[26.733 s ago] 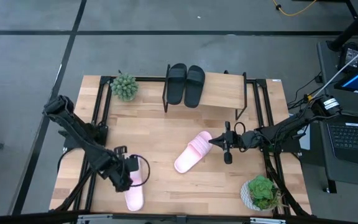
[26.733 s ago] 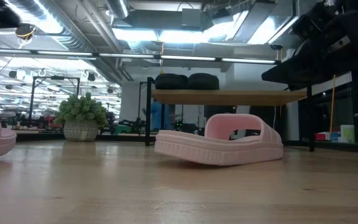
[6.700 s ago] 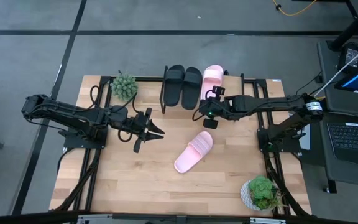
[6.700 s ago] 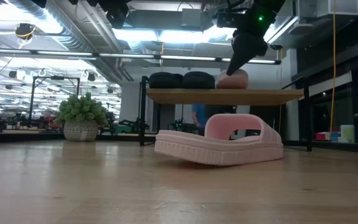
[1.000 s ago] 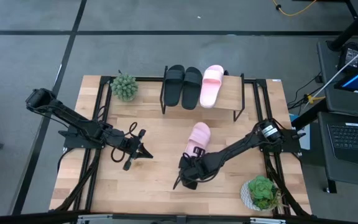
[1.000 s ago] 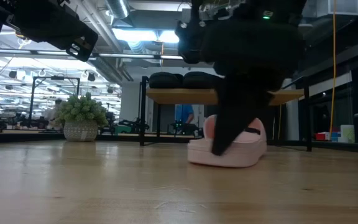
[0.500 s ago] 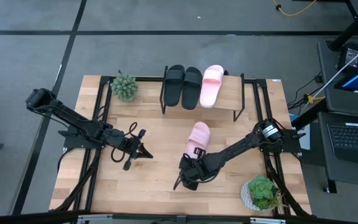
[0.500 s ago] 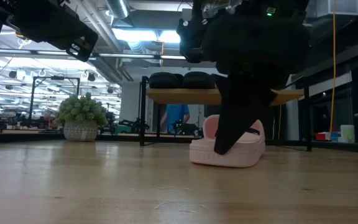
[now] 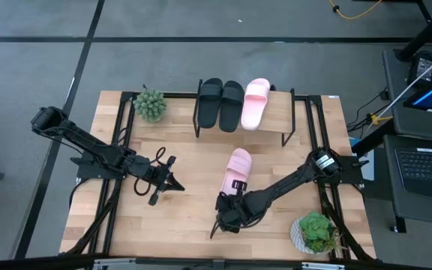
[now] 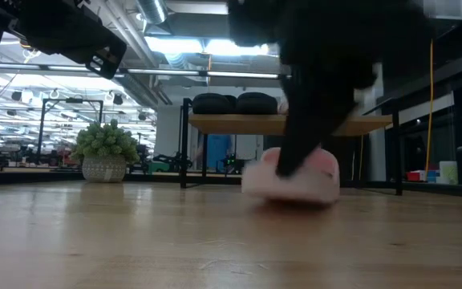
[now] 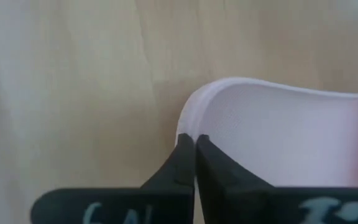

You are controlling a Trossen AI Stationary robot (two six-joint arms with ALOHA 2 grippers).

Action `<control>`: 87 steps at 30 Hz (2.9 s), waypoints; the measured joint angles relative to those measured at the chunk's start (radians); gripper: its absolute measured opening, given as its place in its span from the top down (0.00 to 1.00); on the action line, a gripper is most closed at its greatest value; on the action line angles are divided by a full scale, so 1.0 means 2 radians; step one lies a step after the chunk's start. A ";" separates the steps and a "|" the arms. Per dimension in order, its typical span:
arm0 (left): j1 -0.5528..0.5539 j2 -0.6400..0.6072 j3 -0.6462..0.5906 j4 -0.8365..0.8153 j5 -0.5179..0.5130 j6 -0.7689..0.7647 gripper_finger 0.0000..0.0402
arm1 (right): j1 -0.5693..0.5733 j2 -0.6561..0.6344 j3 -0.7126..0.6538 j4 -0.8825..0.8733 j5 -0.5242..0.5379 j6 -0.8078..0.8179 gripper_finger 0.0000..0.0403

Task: Pick and place slides into the shelf
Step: Put the pink slide on the shelf

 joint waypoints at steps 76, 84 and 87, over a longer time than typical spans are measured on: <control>0.000 0.000 0.000 -0.001 0.000 0.006 0.99 | 0.054 -0.011 0.372 -0.374 0.332 -0.153 1.00; 0.000 0.000 0.000 -0.001 0.000 0.006 0.99 | 0.034 -0.013 0.372 -0.374 0.335 -0.182 1.00; 0.000 0.000 0.000 -0.001 0.000 0.006 0.99 | 0.023 -0.013 0.372 -0.374 0.334 -0.198 1.00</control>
